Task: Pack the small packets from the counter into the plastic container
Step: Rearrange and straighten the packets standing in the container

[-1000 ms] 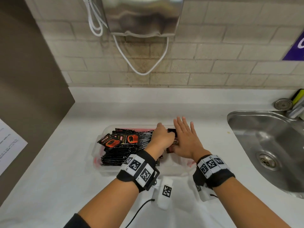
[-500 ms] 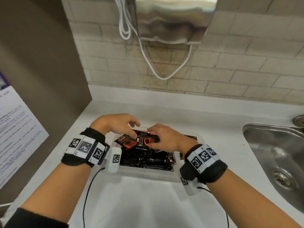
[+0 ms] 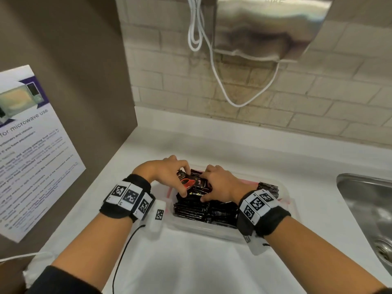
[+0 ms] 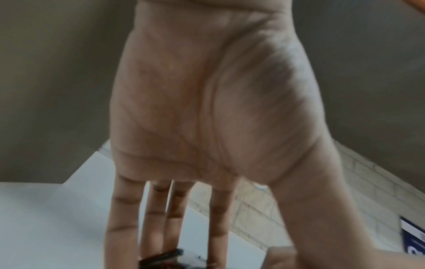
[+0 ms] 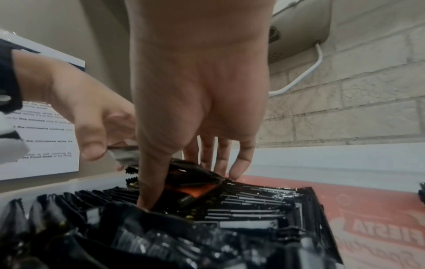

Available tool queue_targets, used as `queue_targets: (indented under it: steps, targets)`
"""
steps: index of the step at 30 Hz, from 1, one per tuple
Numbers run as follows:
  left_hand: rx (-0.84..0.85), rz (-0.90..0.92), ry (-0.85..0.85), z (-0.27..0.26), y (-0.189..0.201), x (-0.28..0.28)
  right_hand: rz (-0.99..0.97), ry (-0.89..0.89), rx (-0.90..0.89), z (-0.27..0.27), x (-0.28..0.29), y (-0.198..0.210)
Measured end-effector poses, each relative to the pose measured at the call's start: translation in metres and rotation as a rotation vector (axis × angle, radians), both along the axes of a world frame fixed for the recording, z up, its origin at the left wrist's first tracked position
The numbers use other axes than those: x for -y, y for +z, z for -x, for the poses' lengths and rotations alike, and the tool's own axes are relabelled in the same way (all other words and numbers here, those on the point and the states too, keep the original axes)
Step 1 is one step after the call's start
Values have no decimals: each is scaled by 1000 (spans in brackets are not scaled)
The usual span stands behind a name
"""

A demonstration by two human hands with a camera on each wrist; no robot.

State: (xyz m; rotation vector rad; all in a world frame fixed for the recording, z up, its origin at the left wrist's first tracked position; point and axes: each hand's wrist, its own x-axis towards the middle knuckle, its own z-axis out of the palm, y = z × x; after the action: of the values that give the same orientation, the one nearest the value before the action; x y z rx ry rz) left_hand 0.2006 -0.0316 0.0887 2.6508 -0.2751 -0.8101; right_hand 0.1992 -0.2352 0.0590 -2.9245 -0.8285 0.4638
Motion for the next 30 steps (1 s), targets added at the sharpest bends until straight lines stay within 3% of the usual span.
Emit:
queue_targets:
  steps: [5,15,21,30]
  targets:
    - [-11,218,92,-6,-4,-11,-4,17,29,0,-1,-2]
    - [90,475,212,-12,-10,-17,-75,-24,78,5,-2,-1]
    - [103,821,284,-14,-6,-10,-461,-200,-17,5,15,15]
    - [403,983,416,-21,0,31,-1031,-524,-183,13,53,35]
